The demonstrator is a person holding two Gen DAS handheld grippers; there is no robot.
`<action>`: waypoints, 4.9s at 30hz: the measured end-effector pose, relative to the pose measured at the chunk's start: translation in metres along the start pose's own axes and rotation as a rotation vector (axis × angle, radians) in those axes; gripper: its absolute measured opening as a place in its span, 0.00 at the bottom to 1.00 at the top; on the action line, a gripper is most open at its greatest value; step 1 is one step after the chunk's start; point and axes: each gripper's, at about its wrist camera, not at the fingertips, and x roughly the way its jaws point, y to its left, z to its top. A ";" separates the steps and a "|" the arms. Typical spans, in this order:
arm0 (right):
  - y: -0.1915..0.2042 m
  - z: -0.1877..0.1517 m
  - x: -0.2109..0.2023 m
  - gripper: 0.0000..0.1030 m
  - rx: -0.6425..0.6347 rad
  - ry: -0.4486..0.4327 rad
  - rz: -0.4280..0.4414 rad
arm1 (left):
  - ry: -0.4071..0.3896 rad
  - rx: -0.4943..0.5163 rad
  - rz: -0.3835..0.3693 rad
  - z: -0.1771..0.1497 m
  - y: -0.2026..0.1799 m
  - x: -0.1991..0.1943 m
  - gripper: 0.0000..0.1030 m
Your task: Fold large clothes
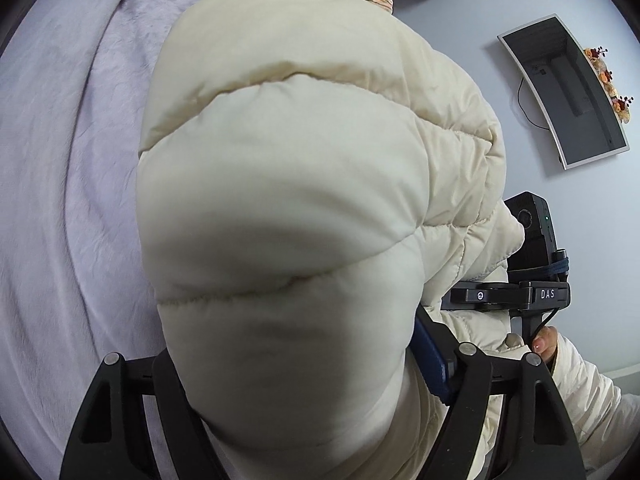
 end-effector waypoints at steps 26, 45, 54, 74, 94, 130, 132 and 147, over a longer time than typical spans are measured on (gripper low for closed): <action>-0.023 -0.051 -0.049 0.43 0.065 -0.082 -0.280 | -0.133 -0.061 0.134 -0.065 0.084 -0.092 0.80; -0.003 -0.042 0.157 0.10 -0.004 0.108 -0.178 | -0.105 0.257 0.207 -0.063 -0.029 -0.040 0.80; -0.025 -0.064 0.111 0.09 0.001 0.108 -0.134 | -0.147 0.229 0.220 -0.061 -0.027 -0.068 0.80; 0.028 -0.093 0.016 0.43 -0.003 -0.026 -0.315 | -0.060 0.340 0.381 -0.078 -0.043 -0.006 0.80; 0.051 -0.184 0.081 0.11 -0.059 0.101 -0.455 | -0.115 0.260 0.166 -0.048 -0.053 -0.069 0.82; -0.039 -0.172 0.029 0.08 -0.003 0.007 -0.354 | -0.046 0.216 0.289 -0.027 0.002 0.067 0.88; -0.041 -0.176 0.028 0.08 -0.003 0.009 -0.361 | -0.048 0.219 0.291 -0.027 0.003 0.067 0.88; -0.025 -0.177 0.020 0.08 0.034 0.015 -0.434 | -0.061 0.189 0.329 -0.031 -0.003 0.052 0.88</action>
